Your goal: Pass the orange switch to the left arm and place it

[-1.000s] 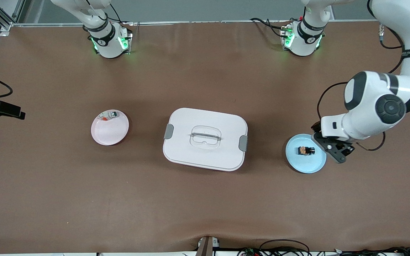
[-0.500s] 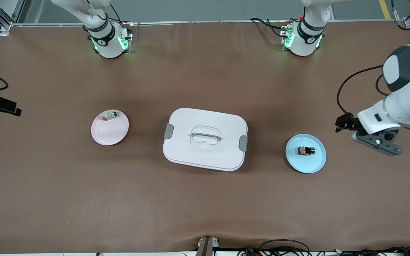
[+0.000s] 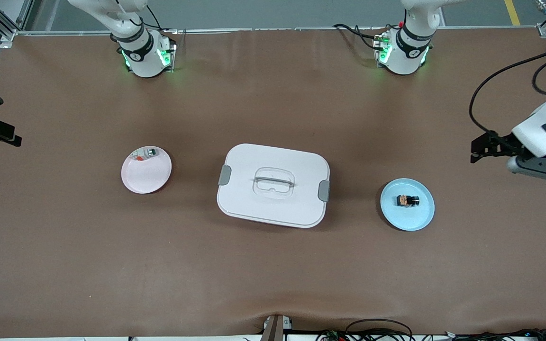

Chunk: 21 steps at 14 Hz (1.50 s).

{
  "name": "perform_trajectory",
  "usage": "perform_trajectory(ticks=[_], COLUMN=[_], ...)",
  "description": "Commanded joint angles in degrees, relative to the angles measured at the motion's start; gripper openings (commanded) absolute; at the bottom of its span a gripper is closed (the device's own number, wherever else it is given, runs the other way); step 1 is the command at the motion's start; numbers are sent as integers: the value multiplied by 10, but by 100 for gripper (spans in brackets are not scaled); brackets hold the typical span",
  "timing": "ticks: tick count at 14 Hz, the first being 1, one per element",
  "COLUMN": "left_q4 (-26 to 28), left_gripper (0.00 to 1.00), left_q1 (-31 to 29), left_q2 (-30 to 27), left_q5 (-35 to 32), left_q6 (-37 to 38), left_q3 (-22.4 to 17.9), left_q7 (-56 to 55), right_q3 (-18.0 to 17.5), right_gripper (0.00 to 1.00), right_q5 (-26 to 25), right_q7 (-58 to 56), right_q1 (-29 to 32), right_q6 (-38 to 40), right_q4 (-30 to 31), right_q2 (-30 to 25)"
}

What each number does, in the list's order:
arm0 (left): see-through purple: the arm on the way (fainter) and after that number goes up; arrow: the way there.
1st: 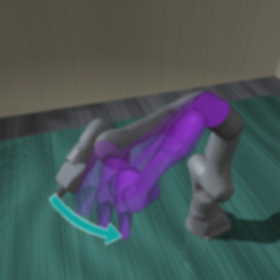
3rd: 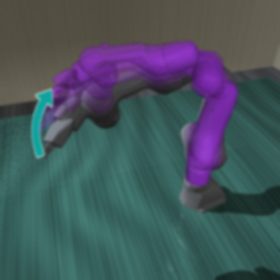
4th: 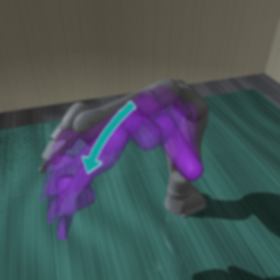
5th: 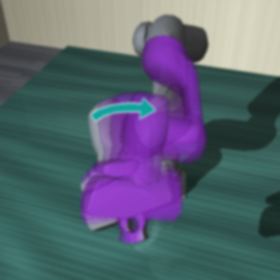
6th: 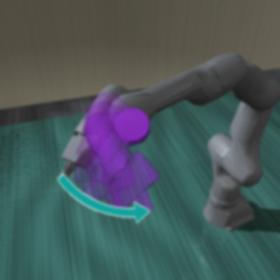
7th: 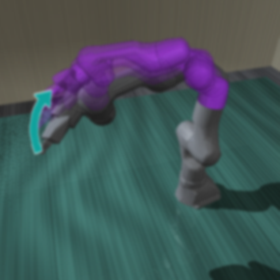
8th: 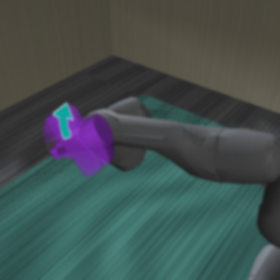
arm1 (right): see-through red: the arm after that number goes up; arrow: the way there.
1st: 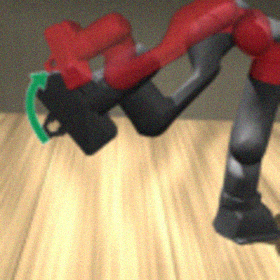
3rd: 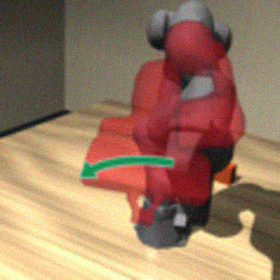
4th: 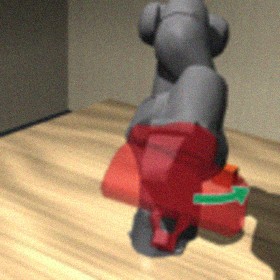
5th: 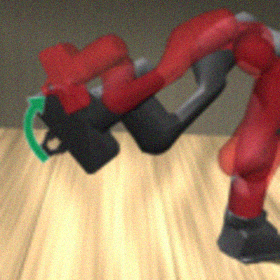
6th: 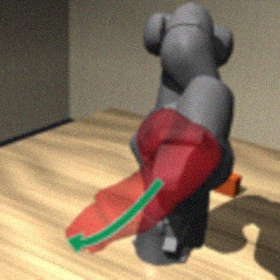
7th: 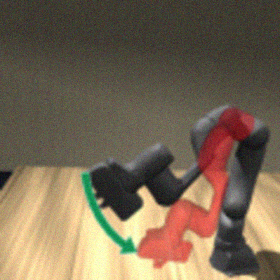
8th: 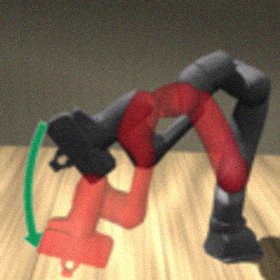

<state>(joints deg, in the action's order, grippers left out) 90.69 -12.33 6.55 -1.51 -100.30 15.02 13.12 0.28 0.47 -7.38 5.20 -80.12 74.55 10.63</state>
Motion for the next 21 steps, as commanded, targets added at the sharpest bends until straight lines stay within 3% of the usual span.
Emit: perform_trajectory(ticks=[1,3,6,12,15,18,21], left_q4=[-80,-83,-83,-82,-79,-80,-84], left_gripper=[100,100,100,100,100,100,100], left_q1=[-4,-5,-3,-2,-2,-4,5], left_q2=[41,38,27,-6,-24,-26,-22], left_q5=[-15,-14,-16,-17,-16,-17,-47], left_q6=[49,48,49,120,144,150,150], left_q3=[0,-13,-15,-7,0,-3,4], left_q7=[-7,-30,-188,-183,-86,-67,-76], right_q3=[-5,-3,1,0,-1,-1,-1], right_gripper=[100,100,100,100,100,100,100], right_q5=[8,8,-5,8,8,8,8], right_q7=[-8,-9,-7,-3,-3,-3,-3], right_q1=[-1,-5,-27,-23,-24,-23,-23], right_q6=[-30,-29,-32,-27,-28,-29,-52], right_q4=[96,99,97,97,105,112,159], right_q2=[-73,-76,-75,-81,-88,-91,-124])
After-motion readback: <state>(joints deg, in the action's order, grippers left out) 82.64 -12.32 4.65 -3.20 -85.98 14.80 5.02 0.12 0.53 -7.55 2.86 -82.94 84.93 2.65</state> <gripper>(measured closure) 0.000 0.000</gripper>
